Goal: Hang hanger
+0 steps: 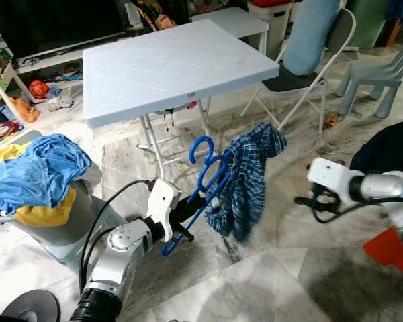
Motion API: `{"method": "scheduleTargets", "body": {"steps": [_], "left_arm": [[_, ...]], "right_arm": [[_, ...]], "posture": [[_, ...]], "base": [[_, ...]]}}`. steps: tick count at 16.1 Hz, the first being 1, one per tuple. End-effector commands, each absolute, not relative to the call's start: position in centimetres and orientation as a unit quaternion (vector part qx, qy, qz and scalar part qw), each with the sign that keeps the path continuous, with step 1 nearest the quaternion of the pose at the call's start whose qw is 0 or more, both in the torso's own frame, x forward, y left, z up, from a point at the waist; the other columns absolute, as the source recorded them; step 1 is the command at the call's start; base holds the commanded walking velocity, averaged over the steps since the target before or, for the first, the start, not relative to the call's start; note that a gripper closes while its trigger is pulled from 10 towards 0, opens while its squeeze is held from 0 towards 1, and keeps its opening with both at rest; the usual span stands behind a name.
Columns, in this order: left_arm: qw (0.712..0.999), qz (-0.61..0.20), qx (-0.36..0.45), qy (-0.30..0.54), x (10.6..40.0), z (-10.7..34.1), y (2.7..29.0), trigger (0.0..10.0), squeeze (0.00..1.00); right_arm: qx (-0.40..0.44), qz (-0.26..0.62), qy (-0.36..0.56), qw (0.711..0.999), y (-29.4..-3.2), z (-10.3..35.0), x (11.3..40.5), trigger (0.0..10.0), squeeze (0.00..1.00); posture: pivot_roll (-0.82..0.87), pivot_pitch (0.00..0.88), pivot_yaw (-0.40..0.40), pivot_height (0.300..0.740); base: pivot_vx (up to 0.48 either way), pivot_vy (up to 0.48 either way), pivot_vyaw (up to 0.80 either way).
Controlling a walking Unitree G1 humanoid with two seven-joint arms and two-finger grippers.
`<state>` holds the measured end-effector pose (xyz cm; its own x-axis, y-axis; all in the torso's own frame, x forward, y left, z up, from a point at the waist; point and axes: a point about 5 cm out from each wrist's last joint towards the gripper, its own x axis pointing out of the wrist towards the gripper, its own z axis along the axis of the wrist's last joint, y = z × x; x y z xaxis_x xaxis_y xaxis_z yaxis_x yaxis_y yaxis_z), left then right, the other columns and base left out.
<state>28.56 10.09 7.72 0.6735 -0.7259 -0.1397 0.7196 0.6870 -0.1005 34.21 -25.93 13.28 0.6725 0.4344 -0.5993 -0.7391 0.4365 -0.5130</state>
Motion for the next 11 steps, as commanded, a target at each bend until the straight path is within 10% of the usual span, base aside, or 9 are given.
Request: {"method": "scheduleTargets", "body": {"steps": [1,2,8,9,11], "left_arm": [[0.915,-0.396,-0.016,0.072,28.8,8.2,10.2,0.0,0.00],[0.913,-0.401,-0.017,0.071,28.8,8.2,10.0,0.0,0.00],[0.907,-0.414,-0.014,0.071,28.7,8.3,9.6,0.0,0.00],[0.906,-0.418,-0.022,0.069,28.7,8.4,9.4,0.0,0.00],[0.901,-0.428,-0.025,0.070,28.5,8.5,9.1,0.0,0.00]], "right_arm": [[-0.356,0.347,0.167,0.851,-24.9,13.6,34.6,10.0,0.16],[-0.324,0.347,0.159,0.866,-24.2,13.4,34.7,10.0,0.01],[-0.211,0.395,0.159,0.880,-21.5,12.1,33.8,10.0,0.00],[-0.200,0.376,0.155,0.891,-21.1,11.9,34.0,0.0,0.00],[-0.189,0.345,0.141,0.908,-20.1,11.6,34.4,0.0,0.00]], "posture": [[-0.13,0.000,0.129,0.740],[-0.13,0.000,0.129,0.740],[-0.13,0.000,0.134,0.740],[-0.13,0.000,0.134,0.740],[-0.13,0.000,0.133,0.740]], "base": [[0.000,0.000,0.00],[0.000,0.000,0.00],[0.000,0.000,0.00],[0.000,0.000,0.00],[0.000,0.000,0.00]]}}
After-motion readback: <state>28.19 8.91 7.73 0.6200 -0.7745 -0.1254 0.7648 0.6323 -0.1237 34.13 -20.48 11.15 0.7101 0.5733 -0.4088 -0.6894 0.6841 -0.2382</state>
